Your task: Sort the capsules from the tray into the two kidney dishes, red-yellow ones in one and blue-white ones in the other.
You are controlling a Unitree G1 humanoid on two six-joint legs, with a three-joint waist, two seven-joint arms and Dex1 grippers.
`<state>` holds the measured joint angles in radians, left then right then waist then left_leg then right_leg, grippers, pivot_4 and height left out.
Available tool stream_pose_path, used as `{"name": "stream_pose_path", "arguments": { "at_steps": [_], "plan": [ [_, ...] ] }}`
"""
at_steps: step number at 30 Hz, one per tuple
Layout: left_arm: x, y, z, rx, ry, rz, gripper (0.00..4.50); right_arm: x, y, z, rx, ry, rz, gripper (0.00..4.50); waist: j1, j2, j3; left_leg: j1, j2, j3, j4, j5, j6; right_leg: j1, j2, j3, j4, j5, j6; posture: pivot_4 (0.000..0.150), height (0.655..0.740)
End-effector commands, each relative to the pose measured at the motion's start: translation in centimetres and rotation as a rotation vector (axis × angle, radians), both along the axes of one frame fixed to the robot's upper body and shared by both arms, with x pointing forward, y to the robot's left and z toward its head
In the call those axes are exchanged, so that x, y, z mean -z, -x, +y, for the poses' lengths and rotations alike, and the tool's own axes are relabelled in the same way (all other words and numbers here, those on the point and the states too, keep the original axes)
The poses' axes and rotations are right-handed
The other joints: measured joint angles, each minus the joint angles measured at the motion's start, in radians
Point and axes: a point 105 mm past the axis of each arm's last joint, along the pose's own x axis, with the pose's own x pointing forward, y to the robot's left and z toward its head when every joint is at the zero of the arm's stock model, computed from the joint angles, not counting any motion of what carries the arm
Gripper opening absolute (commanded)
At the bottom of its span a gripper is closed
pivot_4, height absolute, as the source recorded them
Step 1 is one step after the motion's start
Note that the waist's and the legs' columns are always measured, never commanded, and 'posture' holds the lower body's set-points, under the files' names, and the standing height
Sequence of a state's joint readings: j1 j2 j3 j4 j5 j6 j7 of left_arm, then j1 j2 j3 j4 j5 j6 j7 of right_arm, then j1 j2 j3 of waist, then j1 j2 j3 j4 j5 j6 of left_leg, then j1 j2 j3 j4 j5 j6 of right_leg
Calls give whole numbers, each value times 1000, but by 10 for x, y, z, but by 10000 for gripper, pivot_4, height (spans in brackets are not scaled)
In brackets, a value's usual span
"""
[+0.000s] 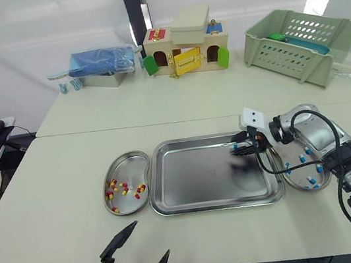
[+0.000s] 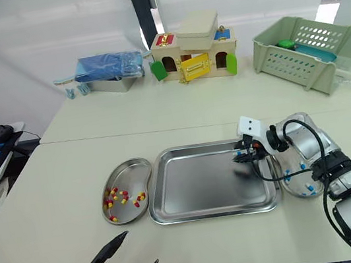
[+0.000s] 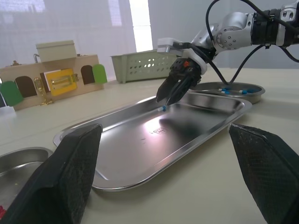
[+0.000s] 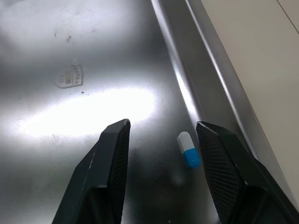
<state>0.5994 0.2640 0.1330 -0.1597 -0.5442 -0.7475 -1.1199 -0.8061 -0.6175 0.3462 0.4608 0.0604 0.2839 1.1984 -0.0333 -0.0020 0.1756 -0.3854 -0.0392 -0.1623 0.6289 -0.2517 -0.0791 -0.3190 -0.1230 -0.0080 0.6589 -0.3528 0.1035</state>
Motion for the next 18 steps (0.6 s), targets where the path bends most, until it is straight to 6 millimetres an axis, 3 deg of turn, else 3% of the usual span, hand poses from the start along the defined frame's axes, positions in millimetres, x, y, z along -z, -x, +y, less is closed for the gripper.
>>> {"name": "stream_pose_path", "arguments": {
  "at_steps": [1, 7, 17, 18],
  "plan": [
    [-6, 3, -1, 3, -11, -23, 45000, -9, -7, 1, -3, 2, -51, 24703, 0, 0, 0, 0, 0, 0, 0, 0, 0, 0, 0, 0, 0, 0, 0, 1500, 7400],
    [-5, 2, -1, 10, -18, -15, 45000, 4, -7, -2, 3, 41, -28, 24703, -2, 0, 0, 1, 0, 0, 0, 0, 0, 0, 0, 0, 0, 0, 0, 1500, 7400],
    [-4, 0, 1, 21, -33, -7, 45000, 9, -6, -3, 13, 47, -24, 496, -2, 0, 0, 1, 0, 0, 0, 0, 0, 0, 0, 1, 1, 0, 0, 1500, 7400],
    [-4, 1, 1, 23, -33, -7, 45000, 8, -6, -3, 13, 45, -24, 193, -2, 0, 0, 1, 0, 0, 0, 0, 0, 0, 0, 1, 1, 0, 0, 1500, 7400]
  ]
}}
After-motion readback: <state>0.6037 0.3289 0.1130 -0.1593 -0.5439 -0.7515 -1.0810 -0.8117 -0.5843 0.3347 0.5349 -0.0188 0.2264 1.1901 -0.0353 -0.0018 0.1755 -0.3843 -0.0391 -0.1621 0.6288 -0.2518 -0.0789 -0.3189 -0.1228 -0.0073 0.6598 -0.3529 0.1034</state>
